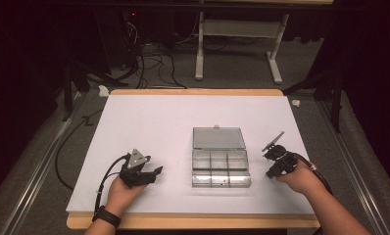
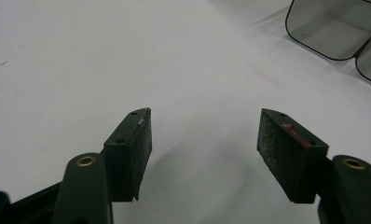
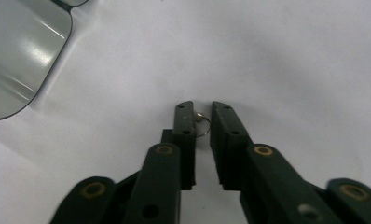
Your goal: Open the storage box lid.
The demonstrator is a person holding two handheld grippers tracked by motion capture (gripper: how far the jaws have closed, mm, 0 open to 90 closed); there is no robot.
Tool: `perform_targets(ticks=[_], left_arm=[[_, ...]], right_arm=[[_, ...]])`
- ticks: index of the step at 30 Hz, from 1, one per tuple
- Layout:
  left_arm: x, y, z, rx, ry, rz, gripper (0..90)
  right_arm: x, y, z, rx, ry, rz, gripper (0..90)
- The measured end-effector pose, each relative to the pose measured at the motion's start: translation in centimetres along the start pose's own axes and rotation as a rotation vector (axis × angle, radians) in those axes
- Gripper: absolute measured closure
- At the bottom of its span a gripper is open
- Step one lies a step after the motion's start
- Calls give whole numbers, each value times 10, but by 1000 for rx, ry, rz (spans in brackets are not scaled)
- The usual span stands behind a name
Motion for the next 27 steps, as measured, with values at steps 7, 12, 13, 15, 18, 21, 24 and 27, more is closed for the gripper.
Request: perform_targets(ticks=[7,12,13,15,18,21,24,27], left_arm=[[0,0,1,1,-3,6,361],[0,0,0,0,-3,1,361],[0,0,0,0,-3,1,360],[0,0,0,1,-3,6,360],[0,0,1,0,-3,7,360],[0,0,0,1,-2,3,360],[0,0,0,0,-2,-1,360],[0,0,0,-1,-2,-2,360]], right_arm=[[-2,0,1,-12,3,-5,863],[-3,1,1,-15,1,-10,864],[-3,1,2,-14,-1,-12,864],[-6,2,2,-13,-3,-16,864],[-10,2,3,-17,-8,-24,867],[-14,2,4,-20,-16,-27,868],[-17,2,7,-20,-19,-28,869],[-20,2,8,-29,-22,-32,869]])
Point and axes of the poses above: each handheld gripper's, and its own axes: x roughly forward along the jaws, y roughly out of its underside, z roughly to its left, the point moved 1 cm from there along x, roughly forward along the jaws, and after that the axes turned 3 degrees about z, right-handed, at the moved point
